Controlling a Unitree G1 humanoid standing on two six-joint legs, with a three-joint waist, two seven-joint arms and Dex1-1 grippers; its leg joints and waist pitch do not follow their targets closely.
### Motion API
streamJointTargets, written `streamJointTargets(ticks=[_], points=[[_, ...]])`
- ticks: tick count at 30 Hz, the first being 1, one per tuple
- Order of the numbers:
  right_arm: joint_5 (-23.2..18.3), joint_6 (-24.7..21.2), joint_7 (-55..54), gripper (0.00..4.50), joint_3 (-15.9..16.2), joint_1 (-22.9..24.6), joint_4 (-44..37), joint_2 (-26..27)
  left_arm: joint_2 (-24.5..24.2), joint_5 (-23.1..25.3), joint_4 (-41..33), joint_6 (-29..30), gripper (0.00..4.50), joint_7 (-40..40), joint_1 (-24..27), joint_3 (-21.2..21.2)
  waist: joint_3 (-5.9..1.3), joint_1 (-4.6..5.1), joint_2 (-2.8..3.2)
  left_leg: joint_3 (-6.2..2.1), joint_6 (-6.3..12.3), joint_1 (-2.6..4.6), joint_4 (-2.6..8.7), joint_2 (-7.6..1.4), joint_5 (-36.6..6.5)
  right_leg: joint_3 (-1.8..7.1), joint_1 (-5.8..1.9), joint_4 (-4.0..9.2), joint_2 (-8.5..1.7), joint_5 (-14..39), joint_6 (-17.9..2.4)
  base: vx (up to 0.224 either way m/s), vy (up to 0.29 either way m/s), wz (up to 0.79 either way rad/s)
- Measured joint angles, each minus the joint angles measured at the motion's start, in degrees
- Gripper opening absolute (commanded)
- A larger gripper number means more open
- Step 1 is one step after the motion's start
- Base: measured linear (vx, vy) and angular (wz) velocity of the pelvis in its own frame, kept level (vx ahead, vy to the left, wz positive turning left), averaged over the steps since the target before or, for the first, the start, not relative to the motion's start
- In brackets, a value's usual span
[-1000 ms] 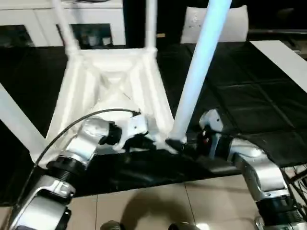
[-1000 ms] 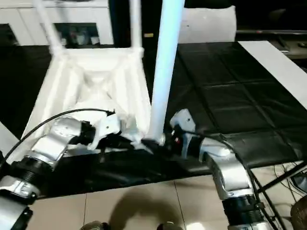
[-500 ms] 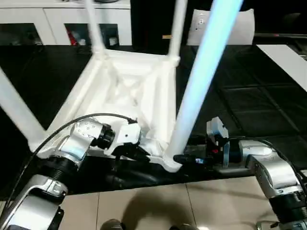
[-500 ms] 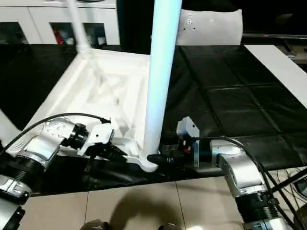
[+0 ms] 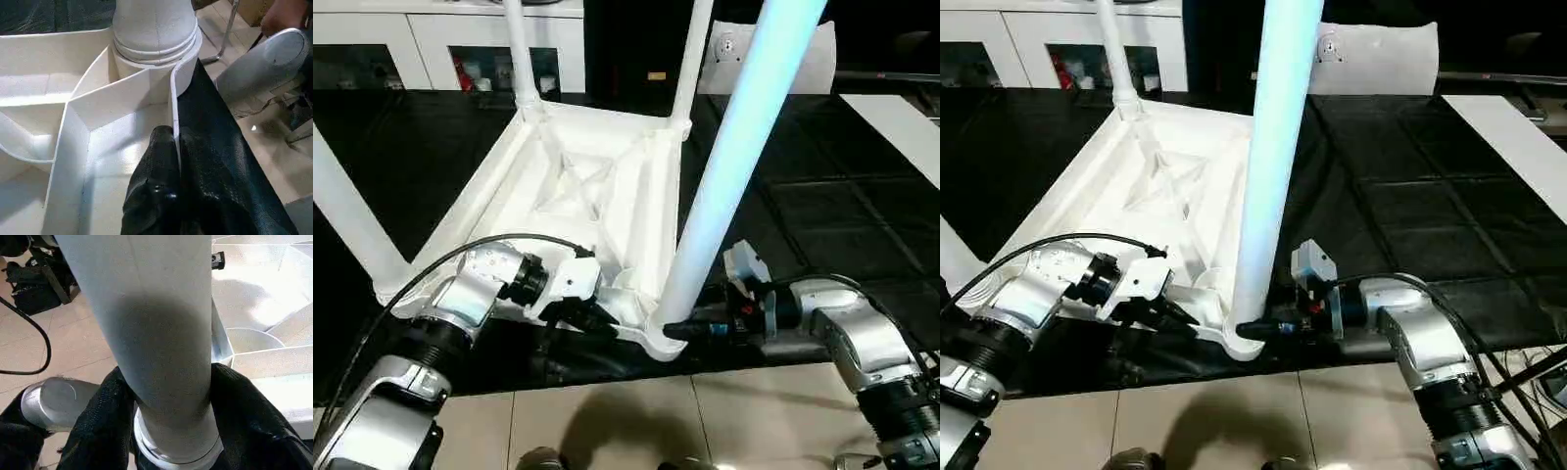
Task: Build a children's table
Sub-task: Rotate leg to tighten
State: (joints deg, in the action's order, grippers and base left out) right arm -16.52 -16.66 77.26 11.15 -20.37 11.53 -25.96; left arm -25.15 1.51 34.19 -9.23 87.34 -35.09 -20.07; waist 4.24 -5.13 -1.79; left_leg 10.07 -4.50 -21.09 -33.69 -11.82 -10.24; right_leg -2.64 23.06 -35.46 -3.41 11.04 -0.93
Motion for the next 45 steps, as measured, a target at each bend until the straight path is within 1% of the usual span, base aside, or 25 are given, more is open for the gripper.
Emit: streamJointTargets(ticks=[5,8,13,14,15,16,18,22,24,25,26,28,30,32,33,34,35,37,38,39,40,41,42,44,45], points=[[-0.68,-1.78,-1.57,1.97,-0.28,0.94,-1.48,0.88,0.46,-0.56,0.03,1.65,0.0,-0.17,-0.2,0.29,0.02,-0.02,-0.05,0.0,-0.01,0.02,0.01,0.0,0.0,0.0,-0.01,-0.01,0.0,0.0,0.0,0.0,0.0,0.0],[0.47,-3.39,-9.43,1.97,-2.26,3.51,-4.03,4.26,0.95,0.59,0.13,4.71,0.0,-3.77,-0.29,1.62,0.0,0.39,-0.03,0.0,-0.09,0.18,0.01,0.0,0.06,0.04,-0.04,-0.11,0.0,-0.02,-0.01,0.0,0.0,0.0],[5.76,-6.62,-29.75,1.94,-5.82,3.64,-4.77,12.67,5.14,3.6,0.66,11.88,0.0,-16.87,-0.44,4.14,-0.11,2.94,-0.2,-0.02,-0.21,0.68,-0.02,0.04,0.14,0.08,-0.28,-0.11,0.0,0.17,0.33,0.0,0.0,0.0],[6.37,-7.86,-33.93,1.93,-7.0,3.61,-4.73,15.07,6.36,4.32,0.48,13.61,0.0,-19.54,-0.44,4.46,-0.14,3.36,-0.14,-0.04,-0.21,0.78,0.08,0.05,0.14,0.06,-0.36,0.12,0.01,0.17,0.33,0.0,0.0,0.0],[7.89,-9.16,-40.24,1.92,-8.6,3.09,-4.49,19.0,7.99,5.12,0.21,15.97,0.0,-23.38,-0.5,5.09,-0.21,3.83,-0.01,-0.06,-0.21,0.84,0.13,0.08,0.14,0.03,-0.35,0.33,0.01,0.17,0.33,0.0,0.0,0.0],[8.73,-9.92,-44.13,1.92,-8.86,2.35,-4.17,20.69,8.92,5.5,-0.02,17.58,0.0,-25.75,-0.52,5.45,-0.26,4.2,0.07,-0.09,-0.21,0.83,0.1,0.13,0.14,0.01,-0.3,0.44,-0.02,0.17,0.33,0.0,0.0,0.0],[10.59,-11.27,-51.34,1.92,-9.95,1.07,-3.58,23.81,11.96,6.64,-0.35,21.2,0.0,-30.78,-0.85,6.15,-0.34,4.88,0.21,-0.17,-0.2,0.85,0.09,0.26,0.13,0.05,-0.33,0.69,-0.06,0.17,0.34,0.0,0.0,0.0],[12.33,-12.15,-57.95,1.92,-11.33,-0.41,-2.69,26.34,15.25,7.19,-1.7,26.08,0.0,-36.45,-1.12,6.7,-0.39,5.12,0.34,-0.17,-0.15,0.81,0.15,0.65,0.11,0.28,-0.31,0.97,-0.26,0.17,0.34,0.0,0.0,0.0],[12.36,-11.58,-58.2,1.92,-11.52,-0.46,-2.51,26.41,15.48,7.19,-2.12,26.57,0.0,-36.93,-1.11,6.62,-0.44,5.13,0.42,-0.17,-0.1,0.7,0.27,0.74,0.08,0.39,-0.28,1.15,-0.27,0.16,0.32,0.0,0.0,0.0],[12.35,-11.4,-58.2,2.48,-11.67,-0.41,-2.54,26.51,15.48,7.19,-2.23,26.57,0.0,-36.93,-1.12,6.58,-0.45,5.13,0.43,-0.17,-0.06,0.67,0.28,0.77,0.06,0.44,-0.27,1.16,-0.27,0.13,0.31,0.0,0.0,0.0],[12.23,-11.3,-58.19,2.62,-11.84,-0.25,-2.7,26.63,15.48,7.19,-2.33,26.57,0.0,-36.93,-1.11,6.52,-0.45,5.09,0.43,-0.16,0.0,0.66,0.28,0.79,0.04,0.47,-0.28,1.16,-0.27,0.03,0.3,0.0,0.0,0.0],[11.9,-11.28,-58.19,2.62,-12.09,0.17,-3.46,27.17,15.47,7.2,-2.63,26.53,0.0,-36.89,-1.11,6.43,-0.45,4.96,0.44,-0.16,0.08,0.64,0.28,0.82,0.0,0.48,-0.24,1.16,-0.31,-0.48,0.37,0.0,0.0,0.0],[11.65,-10.48,-57.16,2.97,-12.09,0.69,-3.81,26.72,14.99,7.21,-3.12,26.13,0.0,-36.31,-1.02,6.11,-0.43,4.86,0.41,-0.16,0.07,0.61,0.47,0.8,0.0,0.43,-0.14,1.15,-0.31,-0.67,0.54,0.0,0.0,0.0],[10.66,-9.86,-54.4,3.1,-11.99,1.6,-4.55,25.55,14.25,7.2,-3.84,25.04,0.0,-35.19,-0.6,5.71,-0.43,4.8,0.41,-0.17,0.05,0.56,0.68,0.79,0.01,0.39,-0.02,1.14,-0.29,-0.72,0.62,0.0,0.0,0.0],[9.94,-9.26,-52.63,3.1,-11.81,2.07,-4.73,24.62,13.72,7.18,-4.35,24.39,0.0,-34.43,-0.26,5.53,-0.43,4.74,0.41,-0.18,0.05,0.57,0.79,0.75,0.02,0.35,-0.01,1.13,-0.24,-0.74,0.61,0.0,0.0,0.0],[9.57,-7.97,-49.88,3.36,-10.77,2.54,-4.75,22.63,12.57,7.02,-5.17,23.21,0.0,-32.93,0.29,5.21,-0.43,4.69,0.43,-0.19,0.05,0.56,0.83,0.72,0.02,0.33,0.03,1.12,-0.2,-0.74,0.62,0.0,0.0,0.0],[9.03,-7.04,-46.73,3.36,-9.95,3.05,-4.76,20.73,11.34,6.78,-5.89,21.98,0.0,-31.34,0.86,5.07,-0.43,4.65,0.44,-0.19,0.04,0.53,0.92,0.7,0.02,0.32,0.04,1.11,-0.17,-0.74,0.61,0.0,0.0,0.0],[8.08,-5.17,-41.97,3.57,-9.04,3.71,-4.73,18.45,9.56,6.22,-5.99,19.46,0.0,-28.47,1.16,4.86,-0.42,4.63,0.44,-0.18,0.04,0.48,1.09,0.6,0.02,0.29,0.11,1.11,-0.06,-0.83,0.45,0.0,0.0,0.0],[7.83,-4.62,-40.4,3.57,-8.93,3.93,-4.71,17.71,9.1,5.9,-5.96,18.42,0.0,-27.61,1.31,4.86,-0.42,4.62,0.44,-0.18,0.03,0.38,1.12,0.53,0.02,0.25,0.15,1.12,-0.01,-0.82,0.44,0.0,0.0,0.0],[7.56,-3.84,-38.13,3.66,-8.78,3.98,-4.51,16.28,8.32,5.59,-5.92,16.87,0.0,-26.45,1.34,4.47,-0.42,4.54,0.44,-0.18,0.03,0.12,1.12,0.46,0.01,0.17,0.23,1.13,0.02,-0.79,0.41,0.0,0.0,0.0],[7.28,-3.32,-36.15,3.78,-8.64,3.96,-4.39,15.07,7.75,5.27,-5.68,15.85,0.0,-25.3,1.34,4.35,-0.43,4.47,0.45,-0.18,0.04,0.07,1.13,0.45,0.02,0.16,0.31,1.12,0.03,-0.78,0.39,0.0,0.0,0.0],[6.85,-2.8,-33.53,3.88,-8.36,3.96,-4.3,13.25,7.06,4.77,-5.4,14.75,0.0,-23.61,1.34,4.28,-0.42,4.3,0.45,-0.18,0.2,0.06,1.13,0.45,0.12,0.15,0.35,1.12,0.03,-0.78,0.38,0.0,0.0,0.0],[6.15,-2.57,-30.66,3.88,-8.31,3.94,-4.22,11.63,6.25,4.32,-5.11,13.61,0.0,-21.51,1.38,4.27,-0.42,3.85,0.45,-0.18,0.34,0.08,1.12,0.43,0.2,0.11,0.36,1.12,0.03,-0.76,0.36,0.0,0.0,0.0],[5.37,-2.25,-28.02,3.95,-8.34,3.74,-4.21,10.73,5.57,3.82,-4.79,12.48,0.0,-19.2,1.4,4.15,-0.42,3.16,0.45,-0.17,0.34,0.1,1.06,0.41,0.2,0.1,0.41,1.12,0.02,-0.77,0.34,0.0,0.0,0.0],[4.6,-2.22,-25.58,4.18,-7.77,3.28,-4.14,10.1,4.91,3.37,-4.62,11.8,0.0,-17.53,1.39,3.88,-0.41,2.99,0.44,-0.14,0.34,0.09,1.01,0.42,0.2,0.13,0.41,1.12,0.0,-0.79,0.3,0.0,0.0,0.0]])
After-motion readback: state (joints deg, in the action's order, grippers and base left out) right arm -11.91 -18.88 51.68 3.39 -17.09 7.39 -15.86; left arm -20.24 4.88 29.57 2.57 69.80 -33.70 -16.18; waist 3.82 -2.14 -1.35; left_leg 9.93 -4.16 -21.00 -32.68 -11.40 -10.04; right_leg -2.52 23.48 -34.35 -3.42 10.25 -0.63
